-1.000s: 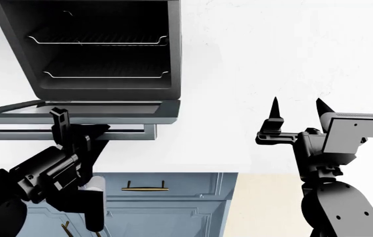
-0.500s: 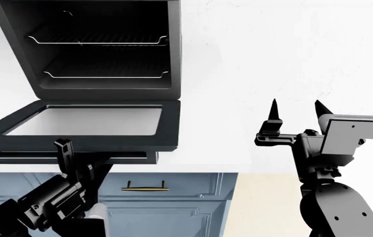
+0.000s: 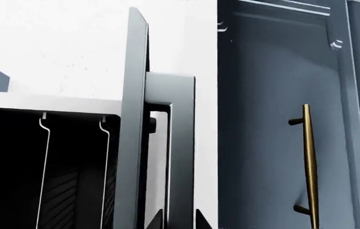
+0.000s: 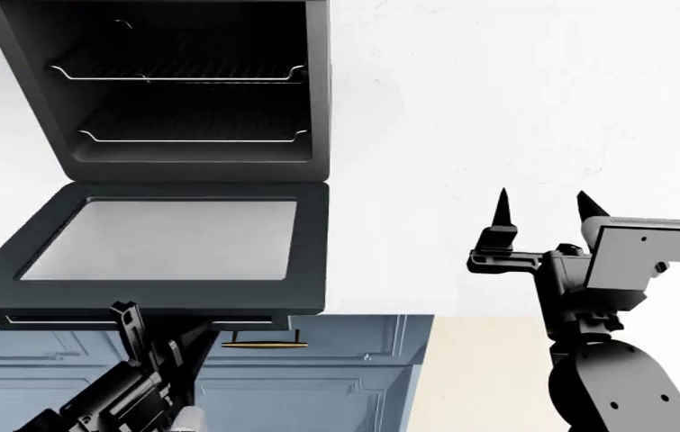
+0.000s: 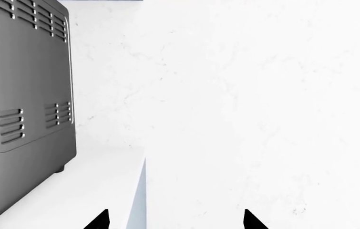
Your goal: Open the toaster oven door.
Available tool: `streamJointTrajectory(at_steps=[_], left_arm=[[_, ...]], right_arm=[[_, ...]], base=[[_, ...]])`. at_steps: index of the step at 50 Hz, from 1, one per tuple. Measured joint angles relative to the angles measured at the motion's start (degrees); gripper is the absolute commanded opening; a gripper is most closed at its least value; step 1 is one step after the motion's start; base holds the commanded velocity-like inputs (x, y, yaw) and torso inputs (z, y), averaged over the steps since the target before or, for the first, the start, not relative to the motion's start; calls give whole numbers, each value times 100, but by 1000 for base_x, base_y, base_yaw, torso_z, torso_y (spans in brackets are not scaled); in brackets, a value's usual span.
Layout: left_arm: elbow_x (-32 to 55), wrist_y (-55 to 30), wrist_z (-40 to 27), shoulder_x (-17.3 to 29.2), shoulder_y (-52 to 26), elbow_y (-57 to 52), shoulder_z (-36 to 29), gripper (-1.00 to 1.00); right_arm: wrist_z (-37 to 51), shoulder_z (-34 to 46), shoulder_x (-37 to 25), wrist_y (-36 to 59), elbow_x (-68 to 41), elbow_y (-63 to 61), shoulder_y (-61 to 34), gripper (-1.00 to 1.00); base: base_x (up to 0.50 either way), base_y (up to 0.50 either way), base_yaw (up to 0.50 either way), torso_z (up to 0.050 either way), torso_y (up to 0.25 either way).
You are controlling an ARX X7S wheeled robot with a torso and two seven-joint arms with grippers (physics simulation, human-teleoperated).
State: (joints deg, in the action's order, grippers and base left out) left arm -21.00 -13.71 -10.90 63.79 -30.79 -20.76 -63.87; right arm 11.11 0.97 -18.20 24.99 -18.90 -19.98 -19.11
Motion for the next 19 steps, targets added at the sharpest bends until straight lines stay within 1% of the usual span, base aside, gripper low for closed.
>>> streamJointTrajectory(at_steps=[13, 19], left_arm=[[285, 349, -563, -252, 139, 502, -190, -100], [367, 380, -608, -264, 137, 534, -251, -100]], right_arm=[[40, 26, -8, -17, 3, 19, 39, 100], [59, 43, -16, -10, 4, 26, 40, 100]], base=[[-4, 1, 5, 0, 0], [-2, 0, 2, 0, 0]])
